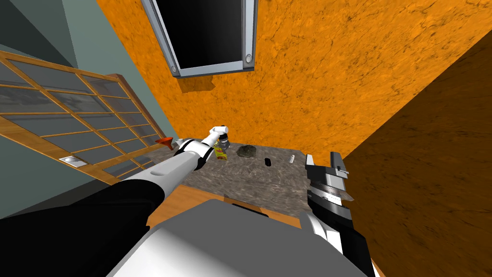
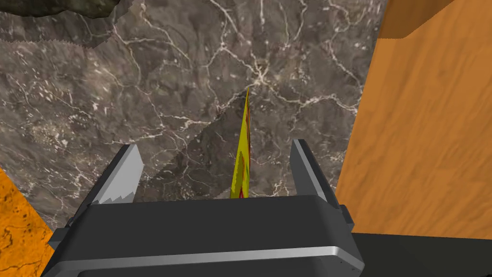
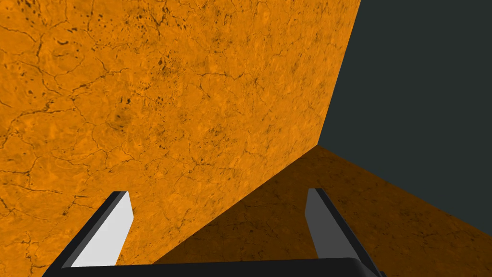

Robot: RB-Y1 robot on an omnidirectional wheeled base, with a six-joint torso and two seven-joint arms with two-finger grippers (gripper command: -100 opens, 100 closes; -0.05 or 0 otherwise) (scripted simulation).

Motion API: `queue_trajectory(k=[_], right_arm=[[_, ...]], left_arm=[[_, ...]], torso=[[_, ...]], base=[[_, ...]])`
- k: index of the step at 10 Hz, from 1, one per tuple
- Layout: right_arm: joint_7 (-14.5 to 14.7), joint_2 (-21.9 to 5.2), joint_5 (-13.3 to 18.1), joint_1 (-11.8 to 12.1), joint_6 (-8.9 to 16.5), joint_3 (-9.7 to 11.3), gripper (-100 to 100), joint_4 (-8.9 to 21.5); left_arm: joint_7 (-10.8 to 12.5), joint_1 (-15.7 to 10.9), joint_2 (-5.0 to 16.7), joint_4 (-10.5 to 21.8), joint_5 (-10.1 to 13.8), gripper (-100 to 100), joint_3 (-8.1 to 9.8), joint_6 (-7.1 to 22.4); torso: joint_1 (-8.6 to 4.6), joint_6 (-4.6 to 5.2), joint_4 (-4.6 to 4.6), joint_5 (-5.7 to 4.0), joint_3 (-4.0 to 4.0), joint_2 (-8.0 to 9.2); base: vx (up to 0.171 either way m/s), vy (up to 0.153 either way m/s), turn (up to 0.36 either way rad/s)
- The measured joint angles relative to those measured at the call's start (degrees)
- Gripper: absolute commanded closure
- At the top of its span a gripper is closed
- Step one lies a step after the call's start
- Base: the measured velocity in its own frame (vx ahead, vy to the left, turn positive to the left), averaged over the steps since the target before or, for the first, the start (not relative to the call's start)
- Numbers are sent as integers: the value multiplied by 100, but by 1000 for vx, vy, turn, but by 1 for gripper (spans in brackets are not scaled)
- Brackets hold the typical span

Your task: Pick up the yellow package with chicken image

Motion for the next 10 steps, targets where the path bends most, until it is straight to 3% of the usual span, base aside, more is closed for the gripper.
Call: queue_trajectory(k=[3,4,5,6,8,9,10], right_arm=[[0,0,0,0,0,0,0,0],[0,0,0,0,0,0,0,0],[0,0,0,0,0,0,0,0],[0,0,0,0,0,0,0,0],[0,0,0,0,0,0,0,0],[0,0,0,0,0,0,0,0],[0,0,0,0,0,0,0,0]], left_arm=[[34,-135,278,236,101,-100,10,424],[21,-267,340,476,108,-100,-10,495],[14,-285,346,512,107,0,-13,504],[14,-282,345,508,107,-100,-13,503],[21,-117,258,487,67,-100,24,340],[32,-102,255,470,67,100,28,334],[30,-104,255,472,67,100,28,335]], torso=[[3,0,-1,2,-1,-2],[4,0,0,1,-1,-1],[-2,0,-1,1,0,2],[-9,0,0,-1,2,5],[-10,1,0,-1,4,8],[-11,0,1,-2,4,8],[-12,1,1,-2,4,8]], base=[[27,37,-55],[10,22,-10],[0,0,0],[-2,5,-12],[-3,3,-7],[0,0,0],[0,0,0]])
